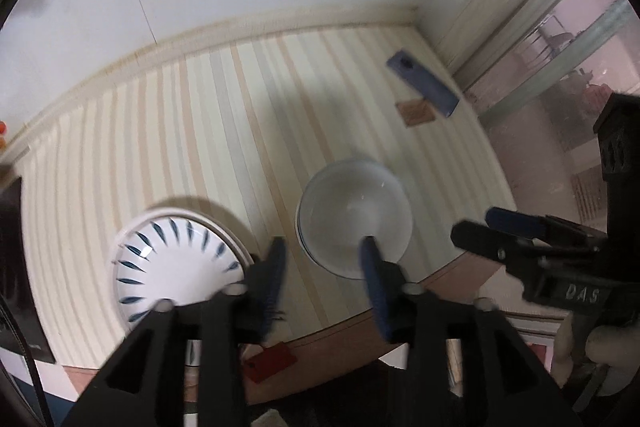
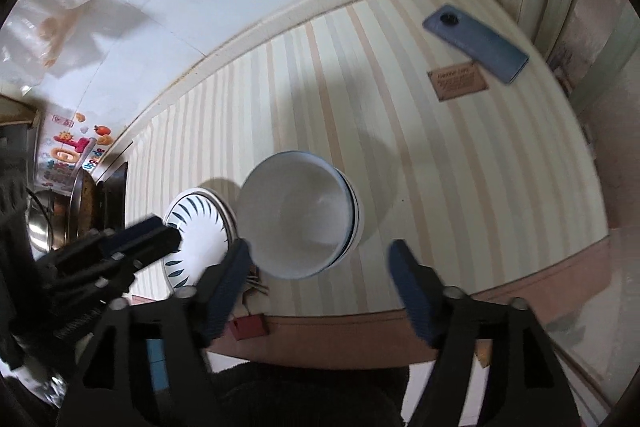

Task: Organize plates and bowls
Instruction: 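Open both tools and move them back from the bowls, then grasp the rim of the polka-dot bowl stack with both tools and lift, then carry the bowl stack with both tools and lower it onto the plate stack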

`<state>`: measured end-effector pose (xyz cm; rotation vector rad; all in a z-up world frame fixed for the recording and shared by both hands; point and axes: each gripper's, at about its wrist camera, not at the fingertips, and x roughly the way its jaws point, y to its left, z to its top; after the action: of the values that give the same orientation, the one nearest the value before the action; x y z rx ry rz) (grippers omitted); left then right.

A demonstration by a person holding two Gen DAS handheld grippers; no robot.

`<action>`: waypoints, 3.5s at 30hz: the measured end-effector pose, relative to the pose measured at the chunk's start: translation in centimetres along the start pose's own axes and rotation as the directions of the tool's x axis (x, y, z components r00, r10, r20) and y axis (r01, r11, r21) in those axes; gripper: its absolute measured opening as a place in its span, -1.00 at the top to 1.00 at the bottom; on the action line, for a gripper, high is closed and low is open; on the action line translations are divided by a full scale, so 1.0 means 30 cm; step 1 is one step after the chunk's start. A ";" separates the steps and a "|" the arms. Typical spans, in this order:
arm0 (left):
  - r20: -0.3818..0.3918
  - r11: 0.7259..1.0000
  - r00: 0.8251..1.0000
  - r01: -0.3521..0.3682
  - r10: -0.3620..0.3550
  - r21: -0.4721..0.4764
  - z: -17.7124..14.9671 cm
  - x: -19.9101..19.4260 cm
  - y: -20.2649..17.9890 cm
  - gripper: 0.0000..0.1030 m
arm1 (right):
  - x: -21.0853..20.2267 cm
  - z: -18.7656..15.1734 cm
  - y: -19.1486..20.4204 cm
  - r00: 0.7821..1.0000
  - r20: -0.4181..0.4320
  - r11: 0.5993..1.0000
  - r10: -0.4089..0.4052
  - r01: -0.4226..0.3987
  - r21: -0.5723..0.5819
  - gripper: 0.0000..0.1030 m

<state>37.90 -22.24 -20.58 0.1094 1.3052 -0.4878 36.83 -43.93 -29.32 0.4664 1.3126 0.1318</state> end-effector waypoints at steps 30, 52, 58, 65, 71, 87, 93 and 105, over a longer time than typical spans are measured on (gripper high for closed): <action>0.003 0.998 1.000 0.008 -0.008 -0.060 0.004 0.057 0.044 -0.90 | -0.158 -0.053 0.016 0.993 0.115 0.999 -0.034 0.032 0.024 -0.87; -0.255 0.964 0.948 0.135 -0.193 -0.228 0.074 0.604 0.114 -0.45 | 0.518 -0.002 -0.257 0.930 -0.112 0.902 0.349 -0.302 0.308 -0.87; -0.267 0.959 0.936 0.169 -0.228 -0.227 0.072 0.638 0.095 -0.14 | 0.587 0.007 -0.279 0.919 -0.130 0.888 0.371 -0.310 0.341 -0.83; -0.254 0.958 0.941 0.165 -0.224 -0.234 0.071 0.640 0.106 0.01 | 0.613 0.022 -0.269 0.900 -0.127 0.868 0.416 -0.352 0.352 -0.50; -0.244 0.959 0.946 0.155 -0.214 -0.239 0.068 0.632 0.114 0.11 | 0.624 0.025 -0.233 0.915 -0.120 0.885 0.386 -0.331 0.328 -0.24; -0.221 0.961 0.953 0.156 -0.207 -0.229 0.058 0.598 0.108 0.21 | 0.576 0.037 -0.239 0.943 -0.111 0.922 0.315 -0.276 0.270 -0.13; -0.198 0.962 0.960 0.154 -0.200 -0.226 0.070 0.549 0.108 0.23 | 0.545 0.058 -0.210 0.945 -0.102 0.928 0.310 -0.277 0.250 -0.13; -0.128 0.956 0.976 0.141 -0.178 -0.259 0.059 0.384 0.214 0.23 | 0.473 0.106 -0.048 0.940 -0.122 0.941 0.319 -0.298 0.163 -0.13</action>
<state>44.13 -20.39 -32.18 -0.1737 1.5205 -0.4557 43.34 -41.03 -42.09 0.7974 1.3910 0.3422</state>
